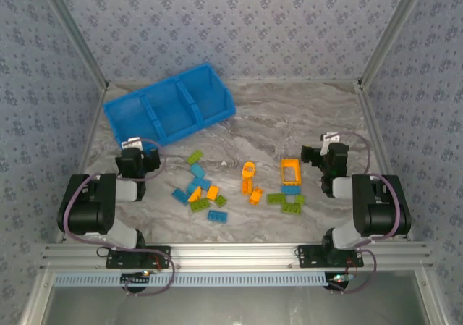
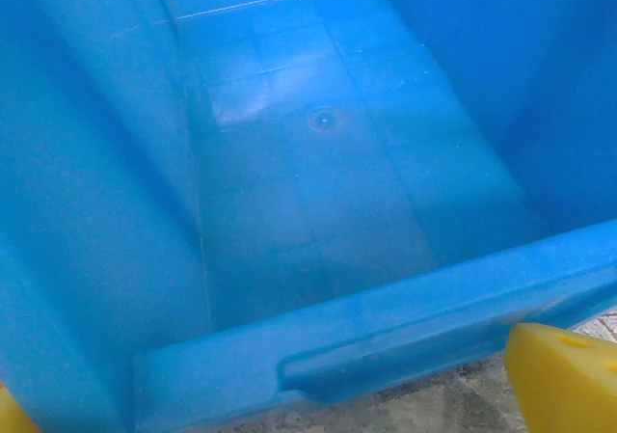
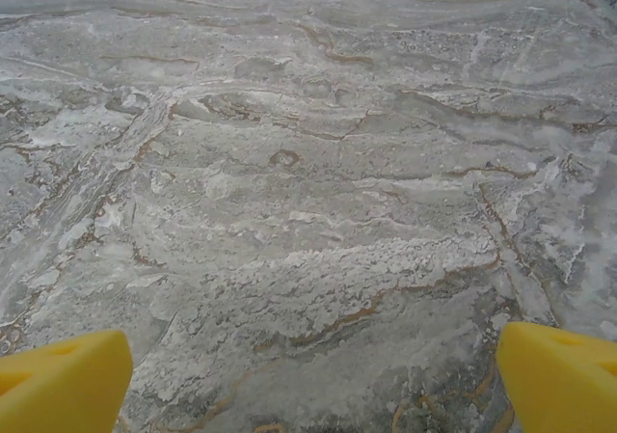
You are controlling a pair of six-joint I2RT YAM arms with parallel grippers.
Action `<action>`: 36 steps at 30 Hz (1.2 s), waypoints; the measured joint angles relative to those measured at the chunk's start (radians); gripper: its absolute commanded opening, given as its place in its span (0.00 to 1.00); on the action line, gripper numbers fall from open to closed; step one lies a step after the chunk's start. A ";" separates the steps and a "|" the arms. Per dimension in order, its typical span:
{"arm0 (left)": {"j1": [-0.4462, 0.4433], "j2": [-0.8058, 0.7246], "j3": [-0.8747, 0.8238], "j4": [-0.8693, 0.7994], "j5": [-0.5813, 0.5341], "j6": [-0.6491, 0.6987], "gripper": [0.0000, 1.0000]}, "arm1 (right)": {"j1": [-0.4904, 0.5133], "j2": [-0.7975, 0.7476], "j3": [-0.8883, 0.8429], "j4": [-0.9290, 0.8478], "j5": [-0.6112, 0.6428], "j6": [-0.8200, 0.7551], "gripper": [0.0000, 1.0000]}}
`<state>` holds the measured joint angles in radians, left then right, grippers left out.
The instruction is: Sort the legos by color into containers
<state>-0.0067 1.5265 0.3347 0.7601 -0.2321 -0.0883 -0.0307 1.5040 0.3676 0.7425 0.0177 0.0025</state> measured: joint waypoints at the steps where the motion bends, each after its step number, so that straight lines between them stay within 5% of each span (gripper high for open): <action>1: 0.000 0.000 0.001 0.000 0.000 0.002 0.98 | 0.000 0.000 0.000 0.003 0.000 0.000 1.00; 29: 0.000 -0.002 0.016 0.023 0.001 0.010 0.98 | -0.001 0.002 0.011 0.018 -0.001 -0.006 1.00; 36: -0.078 -0.346 0.021 -0.188 -0.069 -0.008 0.98 | 0.056 -0.182 0.037 -0.133 0.073 -0.031 1.00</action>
<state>-0.0849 1.1805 0.3561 0.5724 -0.3012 -0.0959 0.0254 1.3216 0.4046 0.6094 0.0910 -0.0280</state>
